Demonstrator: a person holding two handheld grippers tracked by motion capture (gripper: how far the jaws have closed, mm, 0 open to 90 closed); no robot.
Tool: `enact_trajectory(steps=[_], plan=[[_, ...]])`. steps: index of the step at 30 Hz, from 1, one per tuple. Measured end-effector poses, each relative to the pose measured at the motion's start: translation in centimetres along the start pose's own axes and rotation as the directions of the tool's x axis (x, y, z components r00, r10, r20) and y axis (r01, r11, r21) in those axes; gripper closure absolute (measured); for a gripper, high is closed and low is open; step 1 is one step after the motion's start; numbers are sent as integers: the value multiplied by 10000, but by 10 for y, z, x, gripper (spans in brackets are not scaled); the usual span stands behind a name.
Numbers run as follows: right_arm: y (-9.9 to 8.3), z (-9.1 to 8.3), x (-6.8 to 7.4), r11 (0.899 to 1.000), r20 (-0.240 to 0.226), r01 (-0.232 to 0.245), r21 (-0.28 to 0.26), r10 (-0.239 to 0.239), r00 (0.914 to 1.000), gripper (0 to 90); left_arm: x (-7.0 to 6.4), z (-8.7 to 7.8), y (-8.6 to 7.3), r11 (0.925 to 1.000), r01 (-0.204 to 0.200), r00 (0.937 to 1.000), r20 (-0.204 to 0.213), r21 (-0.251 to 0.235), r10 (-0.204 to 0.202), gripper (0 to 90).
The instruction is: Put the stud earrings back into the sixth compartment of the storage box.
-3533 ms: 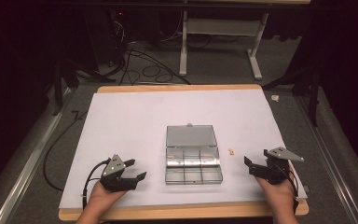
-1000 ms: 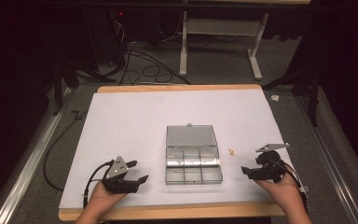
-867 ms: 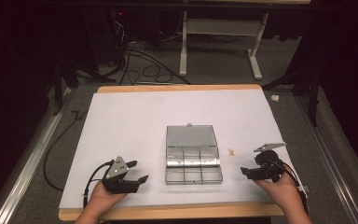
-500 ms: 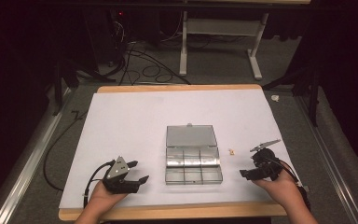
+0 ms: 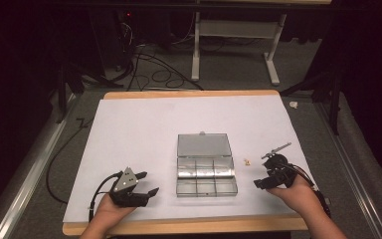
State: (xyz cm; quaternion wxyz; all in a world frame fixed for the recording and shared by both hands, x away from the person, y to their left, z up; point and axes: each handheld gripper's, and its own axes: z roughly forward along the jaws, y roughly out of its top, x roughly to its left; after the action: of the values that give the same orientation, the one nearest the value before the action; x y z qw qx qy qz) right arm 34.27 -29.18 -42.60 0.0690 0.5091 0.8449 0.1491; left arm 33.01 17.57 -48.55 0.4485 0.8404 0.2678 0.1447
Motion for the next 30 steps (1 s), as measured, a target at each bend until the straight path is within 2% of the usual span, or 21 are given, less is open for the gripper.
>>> enact_trajectory(steps=[4,5,7,9,19,24,25,27,30], plan=[[6,3,3,9992,43,231,312,-232,9997,352,-1,1,0,9999,-80,10000,50,91,80,284],[8,3,4,9980,105,485,410,-490,9987,356,-1,1,1,9999,-89,9999,47,110,88,284],[10,4,6,9974,46,467,552,-470,9989,362,-1,1,0,9999,-121,9999,24,103,121,284],[17,4,7,9943,6,732,779,-735,9973,400,-1,2,1,9998,-127,9999,27,119,127,284],[39,4,2,9932,-203,646,966,-629,9978,457,-1,2,1,9998,-125,9999,46,128,124,284],[48,10,-1,9921,-258,521,1144,-494,9984,475,-1,1,1,9998,-163,9999,28,149,163,284],[50,11,-3,9911,-303,697,1132,-667,9973,481,-1,1,1,9998,-158,9999,25,149,158,284],[52,14,-2,9910,-376,563,1212,-520,9979,487,-1,1,0,9998,-149,9999,30,126,149,284],[56,18,-4,9898,-414,623,1284,-574,9975,501,-1,2,0,9998,-138,9999,60,124,137,284]])
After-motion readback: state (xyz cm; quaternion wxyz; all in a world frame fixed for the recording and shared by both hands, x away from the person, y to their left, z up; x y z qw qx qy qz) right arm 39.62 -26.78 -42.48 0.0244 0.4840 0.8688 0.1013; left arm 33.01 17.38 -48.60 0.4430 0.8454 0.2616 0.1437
